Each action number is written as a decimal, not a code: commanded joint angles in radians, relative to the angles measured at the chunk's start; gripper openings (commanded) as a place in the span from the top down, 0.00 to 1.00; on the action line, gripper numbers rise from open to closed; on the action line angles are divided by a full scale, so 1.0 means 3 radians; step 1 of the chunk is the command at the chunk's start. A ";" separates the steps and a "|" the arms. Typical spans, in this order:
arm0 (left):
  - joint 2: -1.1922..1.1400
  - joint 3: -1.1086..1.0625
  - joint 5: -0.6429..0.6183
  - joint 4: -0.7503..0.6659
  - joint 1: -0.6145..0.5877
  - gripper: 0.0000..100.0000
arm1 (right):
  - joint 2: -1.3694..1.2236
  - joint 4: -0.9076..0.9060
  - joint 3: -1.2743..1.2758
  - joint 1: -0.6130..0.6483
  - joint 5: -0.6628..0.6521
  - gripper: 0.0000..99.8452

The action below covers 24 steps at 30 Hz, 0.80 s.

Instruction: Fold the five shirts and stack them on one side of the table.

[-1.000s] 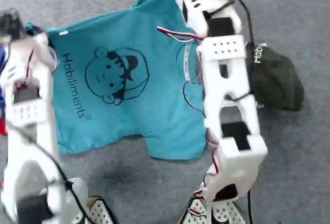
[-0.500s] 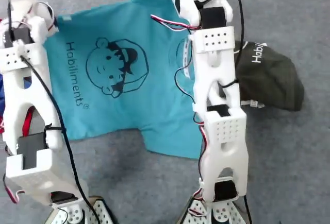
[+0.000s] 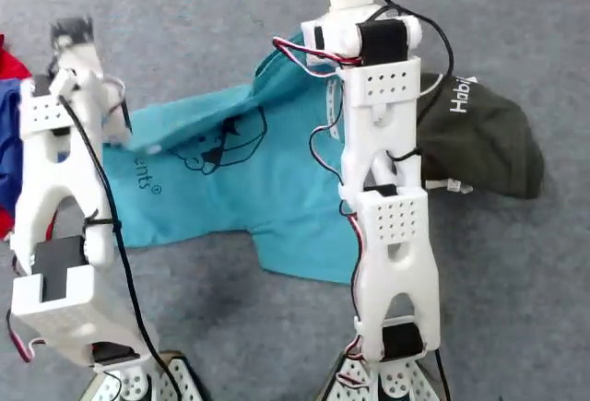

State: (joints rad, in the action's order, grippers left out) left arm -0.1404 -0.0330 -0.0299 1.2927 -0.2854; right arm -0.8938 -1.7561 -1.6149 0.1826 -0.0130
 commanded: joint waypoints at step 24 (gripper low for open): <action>0.1463 -0.2023 0.0358 -0.0511 -0.0084 0.97 | 0.3250 0.0946 0.5603 -0.0066 -0.0399 0.99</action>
State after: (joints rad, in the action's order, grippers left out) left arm 0.2616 -0.6299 0.0713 1.1454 -0.2869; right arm -0.0529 -1.5259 -0.0729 0.1918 -0.1250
